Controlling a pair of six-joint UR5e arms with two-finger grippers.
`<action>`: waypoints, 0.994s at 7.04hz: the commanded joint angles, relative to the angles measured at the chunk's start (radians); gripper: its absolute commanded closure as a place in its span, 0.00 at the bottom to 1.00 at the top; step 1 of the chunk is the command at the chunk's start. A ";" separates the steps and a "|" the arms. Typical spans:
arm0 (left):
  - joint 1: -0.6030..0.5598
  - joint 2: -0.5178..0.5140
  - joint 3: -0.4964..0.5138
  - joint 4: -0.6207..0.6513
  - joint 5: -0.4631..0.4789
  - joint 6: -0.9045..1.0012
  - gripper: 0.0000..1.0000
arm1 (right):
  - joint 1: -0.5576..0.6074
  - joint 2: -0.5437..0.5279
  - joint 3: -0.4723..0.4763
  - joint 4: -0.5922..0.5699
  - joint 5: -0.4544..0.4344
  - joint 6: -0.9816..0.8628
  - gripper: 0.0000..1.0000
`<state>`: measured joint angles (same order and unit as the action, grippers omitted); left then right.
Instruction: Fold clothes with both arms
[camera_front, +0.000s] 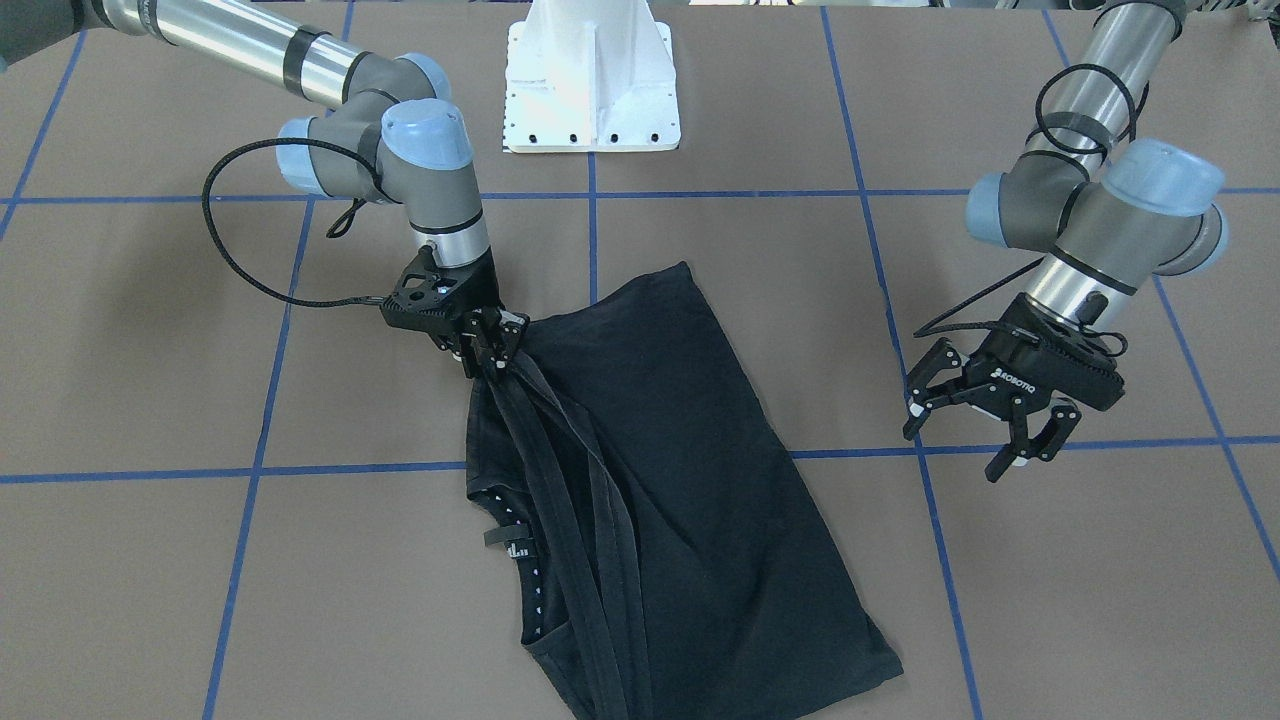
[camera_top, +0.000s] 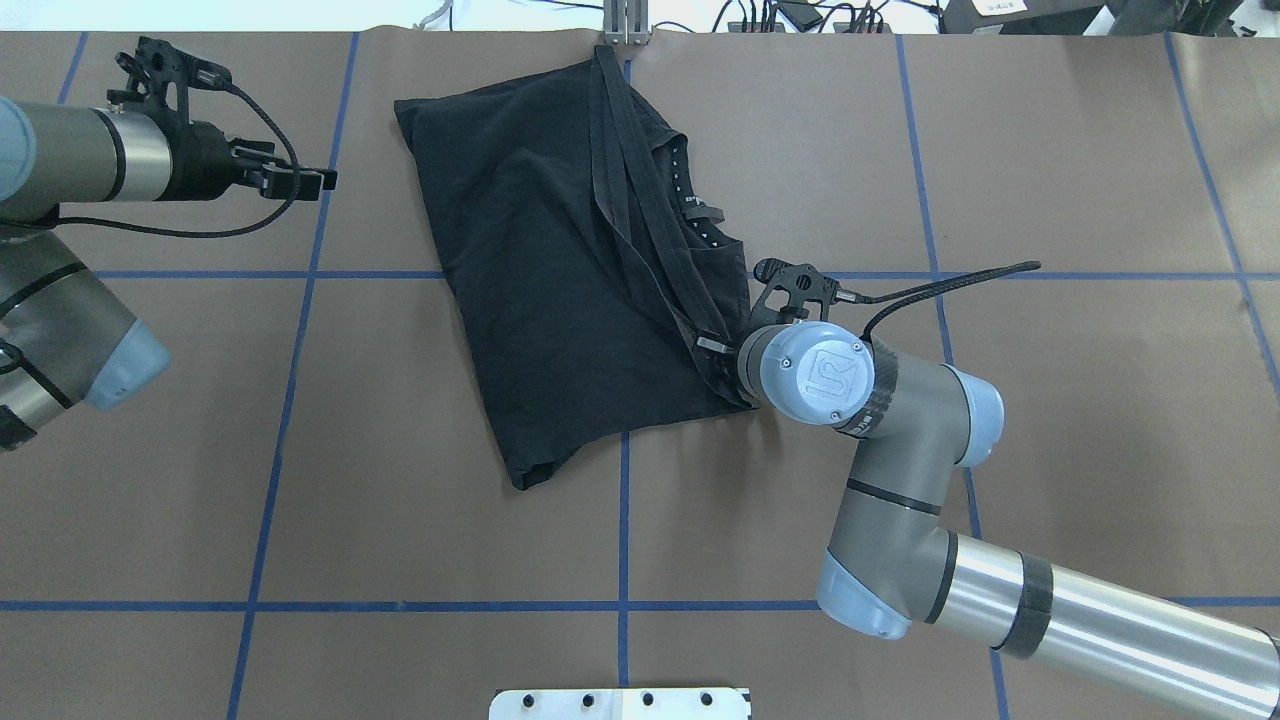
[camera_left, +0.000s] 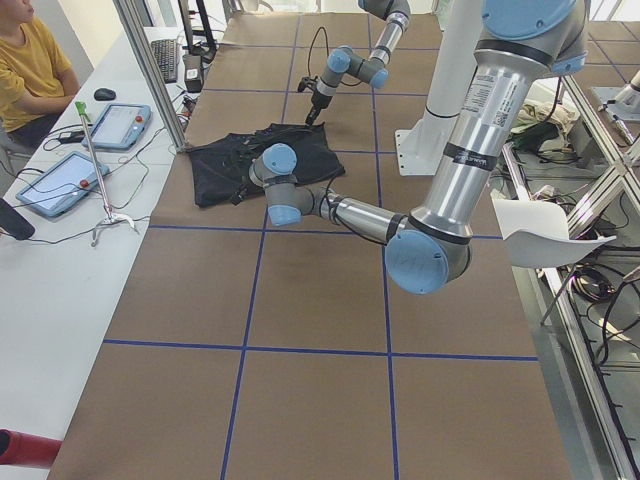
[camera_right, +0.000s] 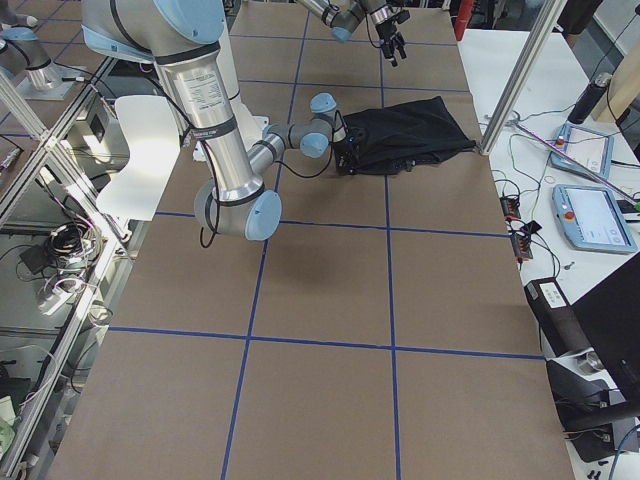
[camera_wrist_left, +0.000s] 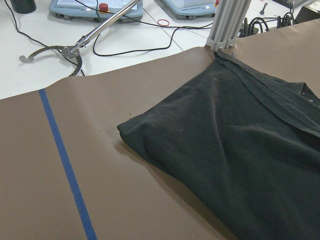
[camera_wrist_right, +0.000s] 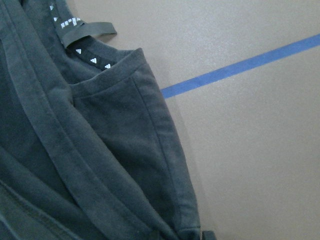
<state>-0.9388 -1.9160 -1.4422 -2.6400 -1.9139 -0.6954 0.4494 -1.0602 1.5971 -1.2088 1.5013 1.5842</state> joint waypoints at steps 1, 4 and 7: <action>0.000 0.000 0.000 0.000 0.001 0.000 0.00 | 0.011 0.002 0.003 0.002 0.002 -0.053 1.00; 0.000 0.000 0.002 0.000 0.000 0.000 0.00 | 0.034 -0.036 0.081 -0.003 0.026 -0.064 1.00; 0.002 0.000 0.005 0.000 0.000 -0.001 0.00 | -0.146 -0.182 0.273 -0.017 -0.097 0.026 1.00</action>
<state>-0.9375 -1.9159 -1.4378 -2.6400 -1.9143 -0.6952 0.3861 -1.2053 1.8164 -1.2221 1.4749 1.5600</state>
